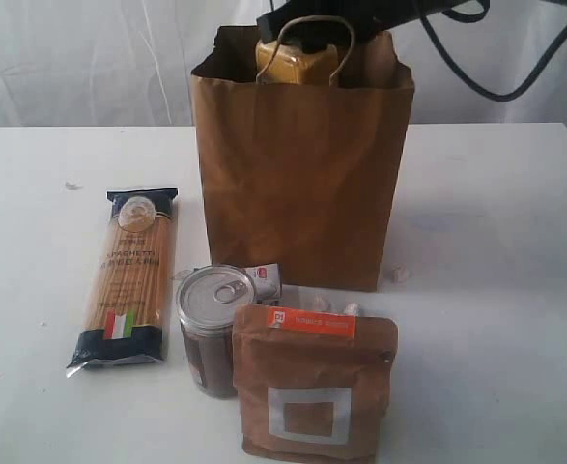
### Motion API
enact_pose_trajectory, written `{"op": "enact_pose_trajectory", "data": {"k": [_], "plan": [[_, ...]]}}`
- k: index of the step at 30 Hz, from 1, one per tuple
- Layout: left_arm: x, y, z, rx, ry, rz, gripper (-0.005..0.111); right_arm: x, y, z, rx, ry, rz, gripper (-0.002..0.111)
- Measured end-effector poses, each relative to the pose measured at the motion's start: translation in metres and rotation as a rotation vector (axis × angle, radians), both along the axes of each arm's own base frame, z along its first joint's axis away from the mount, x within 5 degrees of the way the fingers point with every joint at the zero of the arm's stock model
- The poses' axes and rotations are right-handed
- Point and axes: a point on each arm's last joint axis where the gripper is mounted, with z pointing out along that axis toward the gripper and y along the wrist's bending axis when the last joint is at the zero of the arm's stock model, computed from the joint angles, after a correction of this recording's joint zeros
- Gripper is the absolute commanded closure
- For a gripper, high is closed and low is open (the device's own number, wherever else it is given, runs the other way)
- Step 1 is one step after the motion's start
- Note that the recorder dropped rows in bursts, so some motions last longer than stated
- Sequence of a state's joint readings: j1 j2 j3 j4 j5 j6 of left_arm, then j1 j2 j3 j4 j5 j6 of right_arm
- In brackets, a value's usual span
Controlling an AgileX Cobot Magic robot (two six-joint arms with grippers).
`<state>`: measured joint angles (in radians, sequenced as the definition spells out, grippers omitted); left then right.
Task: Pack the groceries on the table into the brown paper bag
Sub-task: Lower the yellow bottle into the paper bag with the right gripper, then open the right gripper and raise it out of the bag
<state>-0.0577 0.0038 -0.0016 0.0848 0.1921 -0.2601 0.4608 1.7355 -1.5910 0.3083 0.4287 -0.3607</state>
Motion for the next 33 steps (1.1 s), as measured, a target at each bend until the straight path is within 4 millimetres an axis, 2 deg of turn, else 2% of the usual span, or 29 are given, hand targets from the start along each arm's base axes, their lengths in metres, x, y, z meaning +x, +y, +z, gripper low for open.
{"op": "enact_pose_trajectory", "data": {"k": [13,23,27,33], "plan": [[0.0,0.0,0.0,0.0,0.0,0.0,0.107,0.007,0.005,-0.027,-0.051,0.107,0.021,0.077],[0.0,0.0,0.0,0.0,0.0,0.0,0.107,0.006,0.005,-0.028,-0.055,0.121,0.025,0.058],[0.0,0.0,0.0,0.0,0.0,0.0,0.107,0.004,0.005,-0.022,-0.043,0.104,0.022,0.055],[0.0,0.0,0.0,0.0,0.0,0.0,0.107,0.003,0.005,-0.023,-0.051,0.121,0.029,0.055]]}}
